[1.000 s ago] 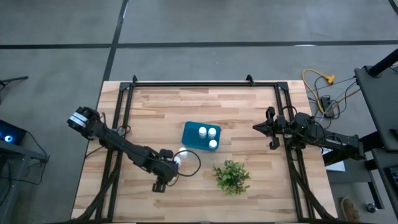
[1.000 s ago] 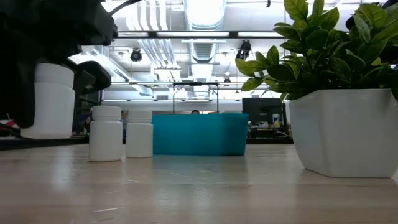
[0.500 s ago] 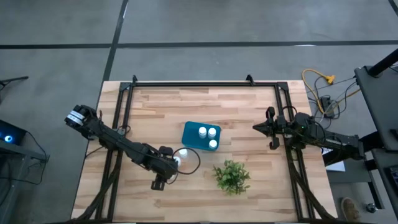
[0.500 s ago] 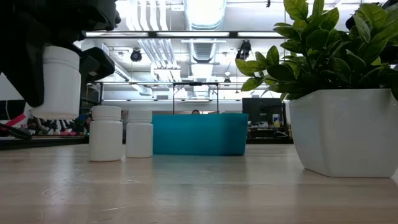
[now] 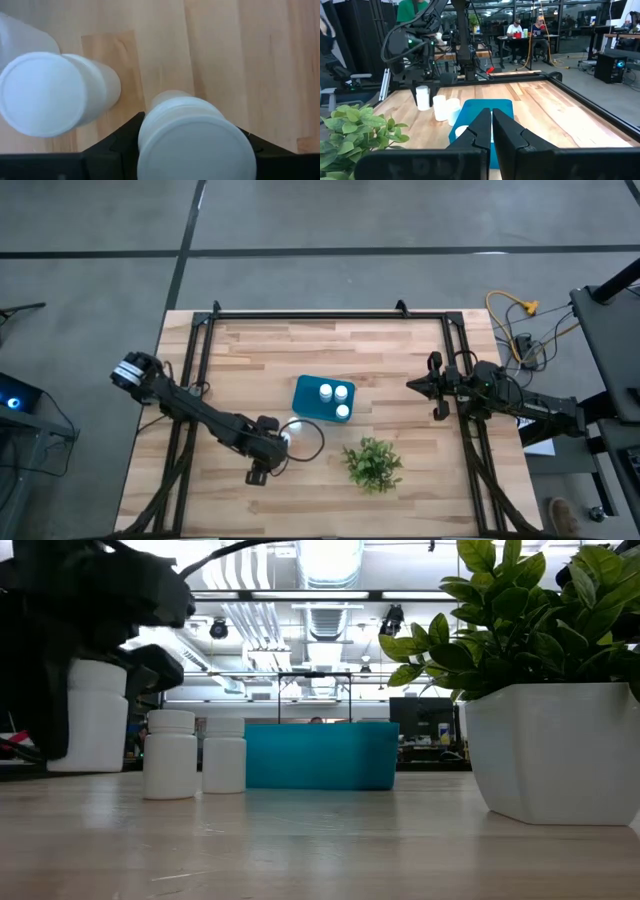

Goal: Pick and place pill bottles into a basket
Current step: Put the white pill bottle in the blue bin

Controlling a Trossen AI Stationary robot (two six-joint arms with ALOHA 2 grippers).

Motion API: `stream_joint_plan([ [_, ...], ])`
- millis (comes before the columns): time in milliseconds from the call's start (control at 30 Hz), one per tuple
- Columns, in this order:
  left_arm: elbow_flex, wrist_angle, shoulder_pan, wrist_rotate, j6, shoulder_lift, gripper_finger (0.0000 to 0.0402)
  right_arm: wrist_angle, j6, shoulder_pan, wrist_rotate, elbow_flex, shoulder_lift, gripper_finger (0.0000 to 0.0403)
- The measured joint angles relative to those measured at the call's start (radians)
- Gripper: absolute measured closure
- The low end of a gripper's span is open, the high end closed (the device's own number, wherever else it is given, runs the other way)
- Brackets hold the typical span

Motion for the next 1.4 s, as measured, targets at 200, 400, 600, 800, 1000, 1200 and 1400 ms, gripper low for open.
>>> stream_joint_plan([
  [200, 0.0, 0.037, 0.0, 0.0, 0.006, 0.043, 0.0227, 0.0, 0.0, 0.0, 0.0, 0.0, 0.0, 0.0394],
  [400, 0.0, 0.037, 0.002, 0.005, 0.019, 0.066, 0.0227, 0.0, 0.0, 0.0, 0.0, 0.0, 0.0, 0.0394],
  [600, 0.0, 0.039, 0.005, 0.006, 0.019, 0.066, 0.0227, 0.0, 0.0, 0.0, 0.0, 0.0, 0.0, 0.0394],
  [800, 0.0, 0.053, 0.006, 0.006, 0.019, 0.074, 0.0227, 0.0, 0.0, 0.0, 0.0, 0.0, 0.0, 0.0394],
  [1000, 0.0, 0.062, 0.006, 0.005, 0.02, 0.087, 0.0227, 0.0, 0.0, 0.0, 0.0, 0.0, 0.0, 0.0394],
  [1200, 0.0, 0.069, 0.006, 0.009, 0.019, 0.081, 0.022, 0.0, 0.0, 0.0, 0.0, 0.0, 0.0, 0.0394],
  [1400, 0.0, 0.071, 0.006, 0.023, 0.019, 0.078, 0.0205, 0.0, 0.0, 0.0, 0.0, 0.0, 0.0, 0.0394],
])
